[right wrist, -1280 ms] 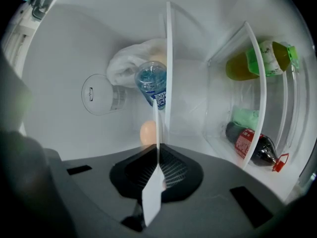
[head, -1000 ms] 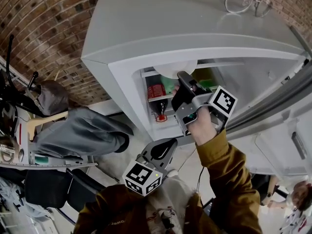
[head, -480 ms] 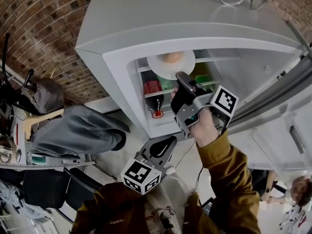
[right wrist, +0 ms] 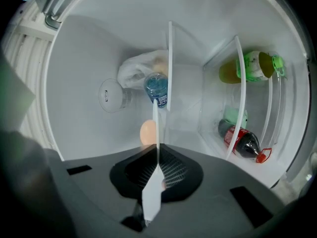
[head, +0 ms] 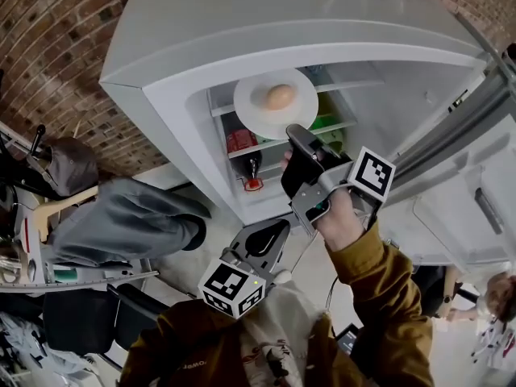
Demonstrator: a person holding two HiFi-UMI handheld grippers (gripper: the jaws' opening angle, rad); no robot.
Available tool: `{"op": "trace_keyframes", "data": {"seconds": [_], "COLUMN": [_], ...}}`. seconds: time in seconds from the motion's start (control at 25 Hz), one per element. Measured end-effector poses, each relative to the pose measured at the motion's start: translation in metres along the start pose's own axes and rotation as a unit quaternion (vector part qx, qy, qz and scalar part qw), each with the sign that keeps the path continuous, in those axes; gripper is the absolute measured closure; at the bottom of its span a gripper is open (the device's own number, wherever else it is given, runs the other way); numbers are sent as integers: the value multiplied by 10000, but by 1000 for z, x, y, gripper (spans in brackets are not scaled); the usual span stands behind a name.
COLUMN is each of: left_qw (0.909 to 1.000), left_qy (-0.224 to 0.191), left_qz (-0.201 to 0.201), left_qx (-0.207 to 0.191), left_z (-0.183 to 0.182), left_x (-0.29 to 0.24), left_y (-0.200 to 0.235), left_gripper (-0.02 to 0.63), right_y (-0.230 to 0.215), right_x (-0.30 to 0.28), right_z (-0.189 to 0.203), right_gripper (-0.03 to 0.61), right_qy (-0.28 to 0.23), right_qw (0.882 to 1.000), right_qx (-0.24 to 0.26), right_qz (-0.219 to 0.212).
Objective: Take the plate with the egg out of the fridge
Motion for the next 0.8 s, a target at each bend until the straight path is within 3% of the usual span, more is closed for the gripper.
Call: {"op": "trace_keyframes", "data": {"seconds": [0.8], "left_qw": [9997], "left_qy": [140], "left_qz": [211], "left_qx": [10], "left_z": [7], "left_x": [-2], "left_y": [-13], "left_gripper": [606], "right_y": [-13], "right_x": [102], "right_z": [15], "right_gripper": [557], "right_qy": [-47], "right_qw": [9998], "right_qx": [212], "right_qz": [37]}}
Point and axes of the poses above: the fingertips, and each gripper's own axes: x backward along the fingers, y to its left, z out of its underside, the point moved 3 cm from there along x, backward along the fingers, and after that the axes turned 3 degrees about -z, right-handed, at the moved point
